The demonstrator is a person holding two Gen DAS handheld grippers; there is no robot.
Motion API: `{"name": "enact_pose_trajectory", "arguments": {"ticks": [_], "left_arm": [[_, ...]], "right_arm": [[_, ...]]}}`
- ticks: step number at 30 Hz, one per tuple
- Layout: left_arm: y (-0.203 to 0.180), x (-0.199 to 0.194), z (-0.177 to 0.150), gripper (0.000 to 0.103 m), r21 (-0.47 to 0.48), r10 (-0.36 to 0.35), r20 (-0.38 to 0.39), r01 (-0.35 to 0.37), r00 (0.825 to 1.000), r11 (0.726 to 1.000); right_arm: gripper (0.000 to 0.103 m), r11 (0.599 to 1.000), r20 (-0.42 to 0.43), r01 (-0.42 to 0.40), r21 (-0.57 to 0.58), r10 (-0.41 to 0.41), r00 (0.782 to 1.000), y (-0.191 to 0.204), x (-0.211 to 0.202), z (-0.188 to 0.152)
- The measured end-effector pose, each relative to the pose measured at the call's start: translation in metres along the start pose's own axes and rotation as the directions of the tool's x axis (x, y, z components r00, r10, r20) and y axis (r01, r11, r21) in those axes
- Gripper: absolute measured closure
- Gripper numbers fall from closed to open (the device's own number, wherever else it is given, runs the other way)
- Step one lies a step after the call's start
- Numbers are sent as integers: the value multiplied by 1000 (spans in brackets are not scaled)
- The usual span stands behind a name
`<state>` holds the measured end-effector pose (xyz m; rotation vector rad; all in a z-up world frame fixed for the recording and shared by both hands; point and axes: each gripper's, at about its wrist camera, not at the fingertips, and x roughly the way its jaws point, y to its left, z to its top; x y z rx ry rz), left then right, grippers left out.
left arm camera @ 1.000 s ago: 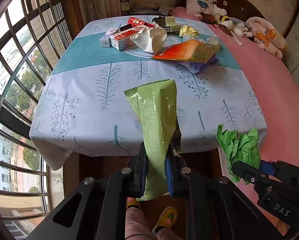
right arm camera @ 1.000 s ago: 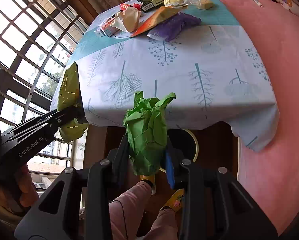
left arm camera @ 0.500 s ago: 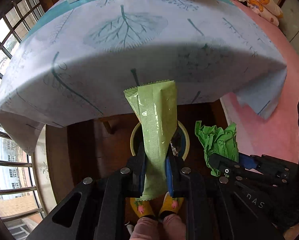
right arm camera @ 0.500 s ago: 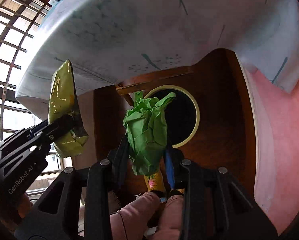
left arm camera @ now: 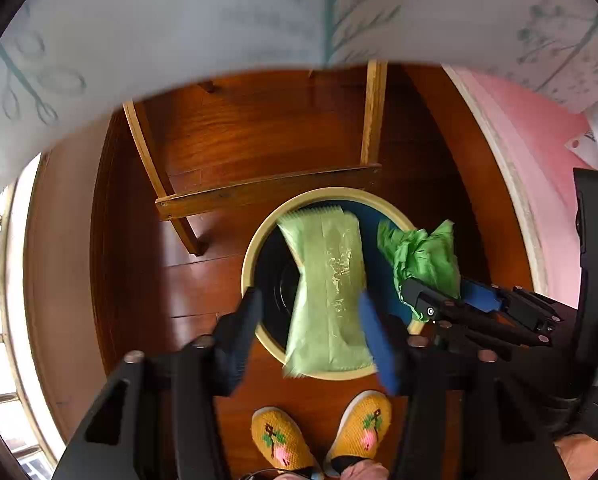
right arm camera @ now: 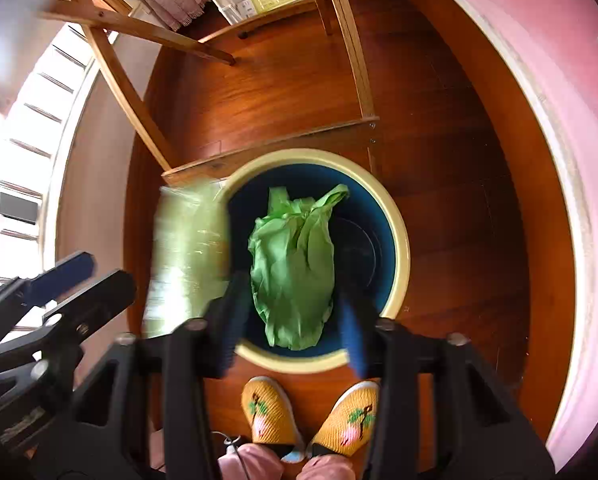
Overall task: Collect trash
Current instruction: 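Carry both items down over the bin and open both tools, then raise both tools back toward the table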
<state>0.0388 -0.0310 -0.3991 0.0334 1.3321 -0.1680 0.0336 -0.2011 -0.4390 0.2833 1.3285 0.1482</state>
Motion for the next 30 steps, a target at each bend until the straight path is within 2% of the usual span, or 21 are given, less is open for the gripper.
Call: {"name": "enact_pose_trajectory", "arguments": {"ticks": [2,4,8,15,22,30], "left_arm": [[6,10,-2,26,-4,15,9,-15,1000,1000],[12,16,-3,21,-7,27,5,-27,1000,1000],[21,16,-3,20,-20,21,3,-21,1000,1000],[22,-19,-3,20,8,11,42,-11,999,1000],[19,-95,0,20,26,24,89,-26,996,999],[11,-215,12,20,44,32,177,-40,984,998]], "right_arm": [[42,1000,17,16,9,-17,1000,-3,8,-5],[41,999,33,29,15,-30,999,-4,12,-12],[40,998,79,61,-11,-60,995,-7,10,-33],[39,997,89,82,-4,-81,993,26,-32,-21],[39,998,109,67,20,-69,992,56,-99,-14],[33,997,156,70,10,-71,985,97,-212,-2]]}}
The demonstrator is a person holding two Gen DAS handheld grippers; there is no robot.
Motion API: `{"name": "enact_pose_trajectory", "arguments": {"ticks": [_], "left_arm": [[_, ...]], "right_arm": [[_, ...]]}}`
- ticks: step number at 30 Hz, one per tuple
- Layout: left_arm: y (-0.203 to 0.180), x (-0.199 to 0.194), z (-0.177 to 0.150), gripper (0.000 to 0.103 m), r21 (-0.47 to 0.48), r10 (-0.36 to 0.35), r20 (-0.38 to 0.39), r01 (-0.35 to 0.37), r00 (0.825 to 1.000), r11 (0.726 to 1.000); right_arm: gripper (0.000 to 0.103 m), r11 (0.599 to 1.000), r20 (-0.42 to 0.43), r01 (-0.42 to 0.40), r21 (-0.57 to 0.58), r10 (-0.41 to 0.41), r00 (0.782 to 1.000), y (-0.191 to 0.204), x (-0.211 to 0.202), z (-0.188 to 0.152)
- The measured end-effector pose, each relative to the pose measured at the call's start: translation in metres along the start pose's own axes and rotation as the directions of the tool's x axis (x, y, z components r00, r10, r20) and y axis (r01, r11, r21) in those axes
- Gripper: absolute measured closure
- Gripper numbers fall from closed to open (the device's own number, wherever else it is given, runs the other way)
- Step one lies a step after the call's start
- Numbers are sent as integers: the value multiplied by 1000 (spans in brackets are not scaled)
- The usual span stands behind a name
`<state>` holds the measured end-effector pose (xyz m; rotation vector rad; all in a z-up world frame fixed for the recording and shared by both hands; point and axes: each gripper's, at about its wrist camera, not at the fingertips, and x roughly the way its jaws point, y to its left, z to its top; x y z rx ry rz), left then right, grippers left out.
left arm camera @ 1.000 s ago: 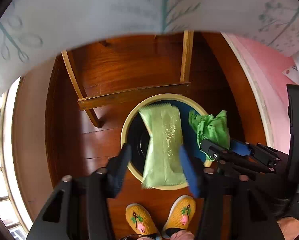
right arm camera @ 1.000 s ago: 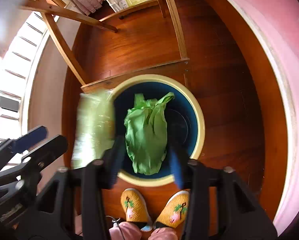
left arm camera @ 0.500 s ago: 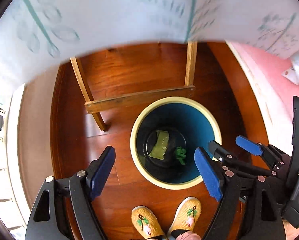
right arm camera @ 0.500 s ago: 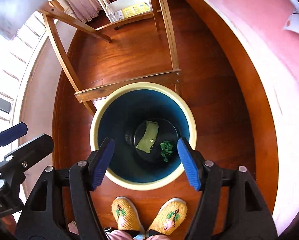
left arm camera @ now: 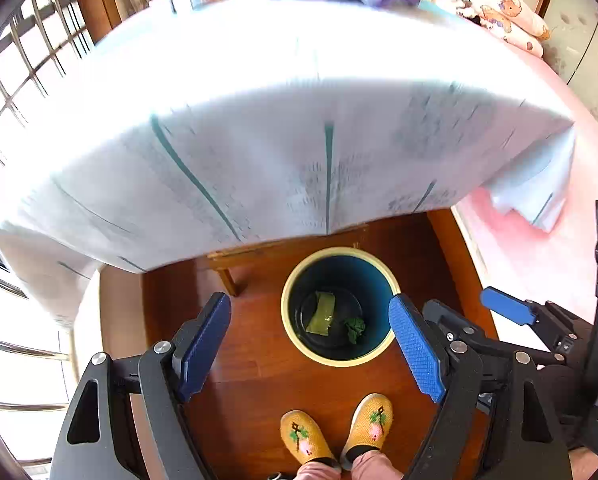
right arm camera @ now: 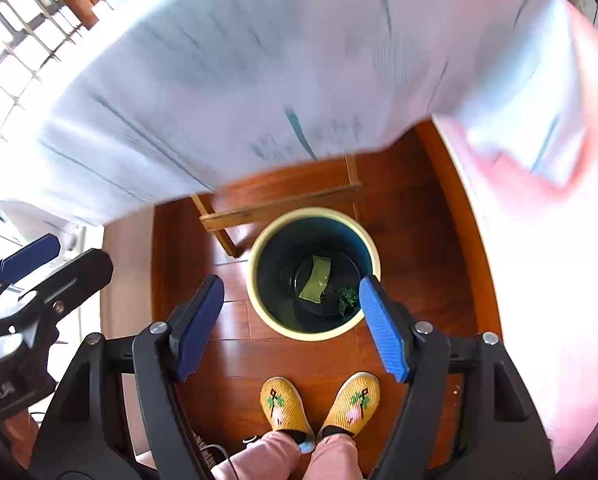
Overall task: Collect trash
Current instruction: 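Raise both tools back toward the table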
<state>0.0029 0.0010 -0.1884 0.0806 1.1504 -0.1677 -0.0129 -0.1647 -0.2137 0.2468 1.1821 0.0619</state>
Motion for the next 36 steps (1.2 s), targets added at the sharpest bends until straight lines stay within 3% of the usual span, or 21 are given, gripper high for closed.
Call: {"name": "enact_pose_trajectory", "arguments": {"ticks": [10,17,25,36], "left_arm": [[13,-135,44,20,-19,27,87,-26,996,999],[21,-191,62,20,-50,20,114,-14,993,999],[36,-237,65,20,-63,2,161,8,987,998],[55,-261,91,20,-83,-25,247,47,969,995]], "right_arm": [[31,999,73,9,-48,-6,997,53,-145,35],[30,998,122,12,-61,-4,993,81,-216,44],[30,998,179,27,-54,-17,984,97,-255,49],[25,999,284,27,-39,-14,959,109,-286,81]]}}
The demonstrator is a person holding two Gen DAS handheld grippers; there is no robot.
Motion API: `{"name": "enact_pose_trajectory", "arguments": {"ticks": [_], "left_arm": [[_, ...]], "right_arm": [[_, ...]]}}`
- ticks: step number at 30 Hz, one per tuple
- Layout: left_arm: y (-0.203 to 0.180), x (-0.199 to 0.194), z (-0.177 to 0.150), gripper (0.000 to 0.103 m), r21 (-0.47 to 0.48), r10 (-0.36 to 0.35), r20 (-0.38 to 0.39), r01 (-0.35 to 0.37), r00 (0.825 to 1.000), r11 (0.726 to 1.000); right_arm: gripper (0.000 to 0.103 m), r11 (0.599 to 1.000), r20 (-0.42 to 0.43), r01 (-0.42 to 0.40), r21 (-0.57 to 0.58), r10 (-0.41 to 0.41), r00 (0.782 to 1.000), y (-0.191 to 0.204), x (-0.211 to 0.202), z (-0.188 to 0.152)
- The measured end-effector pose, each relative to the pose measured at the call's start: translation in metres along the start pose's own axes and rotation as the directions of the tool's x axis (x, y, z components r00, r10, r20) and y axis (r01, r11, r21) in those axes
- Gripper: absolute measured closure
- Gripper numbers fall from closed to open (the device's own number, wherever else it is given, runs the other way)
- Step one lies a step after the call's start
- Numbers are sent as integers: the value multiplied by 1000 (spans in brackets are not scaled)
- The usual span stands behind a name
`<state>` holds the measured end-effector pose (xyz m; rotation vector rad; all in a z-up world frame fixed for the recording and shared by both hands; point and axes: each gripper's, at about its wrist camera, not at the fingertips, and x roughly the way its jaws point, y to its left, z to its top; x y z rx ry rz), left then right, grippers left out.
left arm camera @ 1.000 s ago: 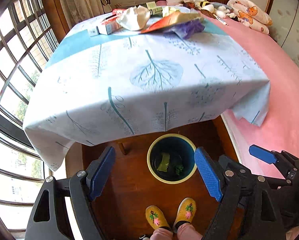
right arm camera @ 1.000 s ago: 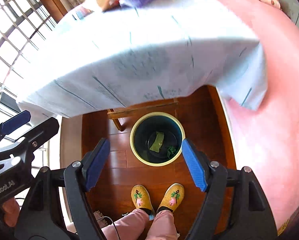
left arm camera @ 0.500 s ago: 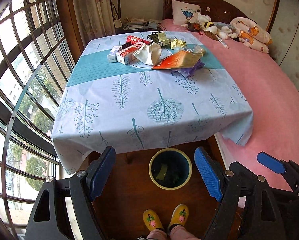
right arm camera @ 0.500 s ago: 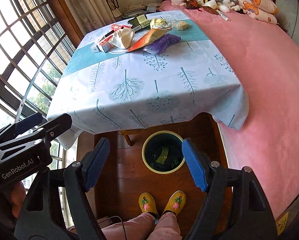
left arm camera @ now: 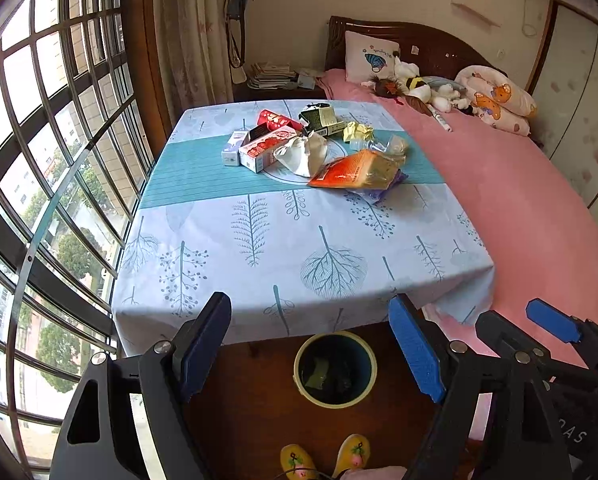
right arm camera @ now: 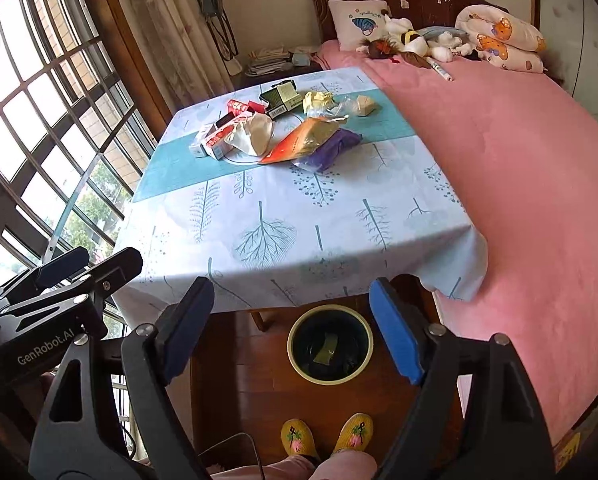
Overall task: Collect trash
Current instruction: 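Raise both tools back toward the table, then grasp the orange snack bag with the right tool while the left tool grasps the purple bag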
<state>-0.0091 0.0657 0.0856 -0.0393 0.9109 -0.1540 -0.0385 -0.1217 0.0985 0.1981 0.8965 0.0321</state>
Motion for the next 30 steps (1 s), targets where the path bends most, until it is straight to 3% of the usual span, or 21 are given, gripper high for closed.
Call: {"name": "enact_pose_trajectory", "arguments": {"ticks": [6,13,15,17,24,30], "left_arm": [[2,5,21,20,1,-3,33,3,999,1000],[-15,41,60,20,27,14,51,-15,999,1000],[-22,57,74,20,24,41,46,-42,998,999],[-29,78,89,21,7,53,14,-53,998,999],[-47,159,134,23,-78,110,-80,-116,991,990],[-45,208,156,23,-163,185,-123,-204,975,965]], "right_arm": [[25,1000,2,-15,20,15,1000,-5,14,23],[25,998,-13,-64,24,65,998,-28,66,71],[28,995,-26,-95,15,95,995,-37,86,91],[37,992,-51,-127,2,127,991,-48,109,113],[39,971,-118,-196,-140,181,976,-75,193,197],[39,917,-185,-270,-294,222,957,-59,270,259]]}}
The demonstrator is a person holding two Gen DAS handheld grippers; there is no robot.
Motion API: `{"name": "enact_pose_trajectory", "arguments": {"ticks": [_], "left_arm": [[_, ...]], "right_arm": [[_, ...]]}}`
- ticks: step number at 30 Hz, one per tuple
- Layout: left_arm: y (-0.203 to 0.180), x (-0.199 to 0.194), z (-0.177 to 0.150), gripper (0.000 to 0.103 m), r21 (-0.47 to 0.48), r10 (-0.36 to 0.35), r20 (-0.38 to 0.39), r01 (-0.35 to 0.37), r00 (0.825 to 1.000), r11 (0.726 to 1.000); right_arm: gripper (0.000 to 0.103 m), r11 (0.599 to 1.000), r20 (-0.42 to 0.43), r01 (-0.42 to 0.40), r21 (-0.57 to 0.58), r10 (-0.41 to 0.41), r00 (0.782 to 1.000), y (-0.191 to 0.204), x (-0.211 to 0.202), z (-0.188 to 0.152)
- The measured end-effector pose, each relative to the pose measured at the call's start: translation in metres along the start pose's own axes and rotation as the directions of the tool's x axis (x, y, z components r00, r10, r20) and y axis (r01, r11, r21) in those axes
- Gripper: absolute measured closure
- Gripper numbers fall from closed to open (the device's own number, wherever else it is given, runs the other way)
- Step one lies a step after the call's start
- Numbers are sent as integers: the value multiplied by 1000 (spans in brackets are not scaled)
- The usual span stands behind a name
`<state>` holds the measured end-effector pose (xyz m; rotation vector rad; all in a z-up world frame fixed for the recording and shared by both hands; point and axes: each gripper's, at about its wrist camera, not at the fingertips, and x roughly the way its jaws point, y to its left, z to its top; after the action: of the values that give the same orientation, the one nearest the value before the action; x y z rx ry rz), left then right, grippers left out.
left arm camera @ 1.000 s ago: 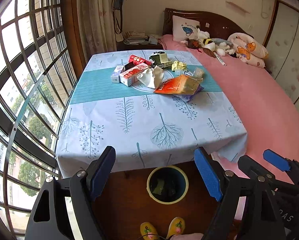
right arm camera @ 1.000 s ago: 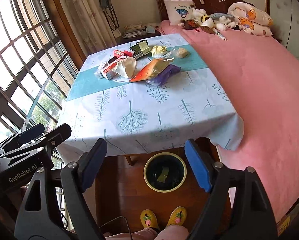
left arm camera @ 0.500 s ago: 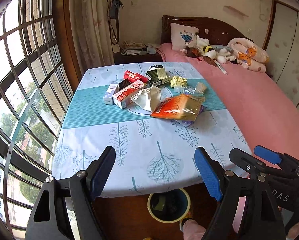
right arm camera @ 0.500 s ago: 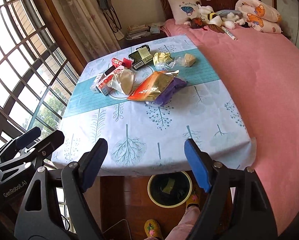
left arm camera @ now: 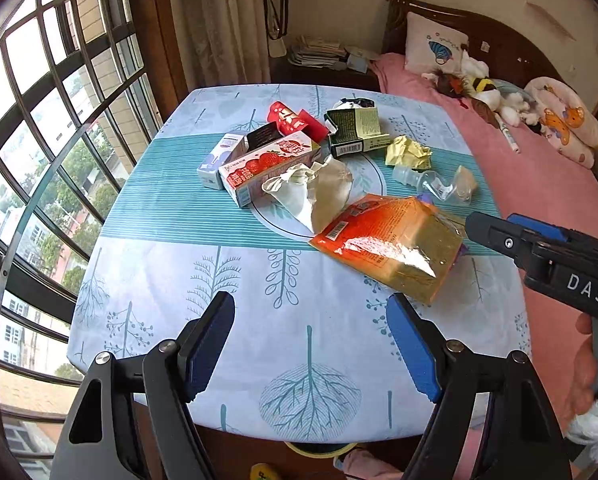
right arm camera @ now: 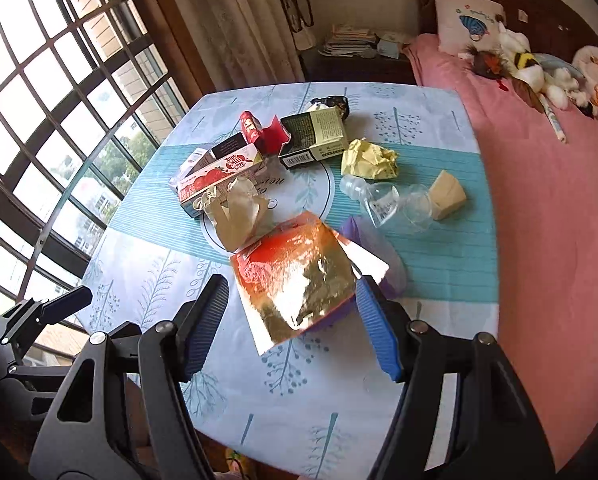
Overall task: Collect trash
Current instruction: 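Grasp the orange snack bag with the right tool while the left tool grasps the purple bag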
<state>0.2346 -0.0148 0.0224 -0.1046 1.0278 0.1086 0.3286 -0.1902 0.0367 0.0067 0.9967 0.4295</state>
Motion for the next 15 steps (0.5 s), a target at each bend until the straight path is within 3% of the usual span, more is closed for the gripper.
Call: {"name": "enact_pose_trajectory", "arguments": {"ticks": [8,15], "left_arm": [[18,41,13,23,-164,74,-47,-81,996,983],[22,67,9,23,-210,106,-92,-124,990,970]], "right_arm": [[39,980,-144,-39,-198,10,989,11,107,50],[39,961,-321,-132,-241,50,946,22,155,30]]}}
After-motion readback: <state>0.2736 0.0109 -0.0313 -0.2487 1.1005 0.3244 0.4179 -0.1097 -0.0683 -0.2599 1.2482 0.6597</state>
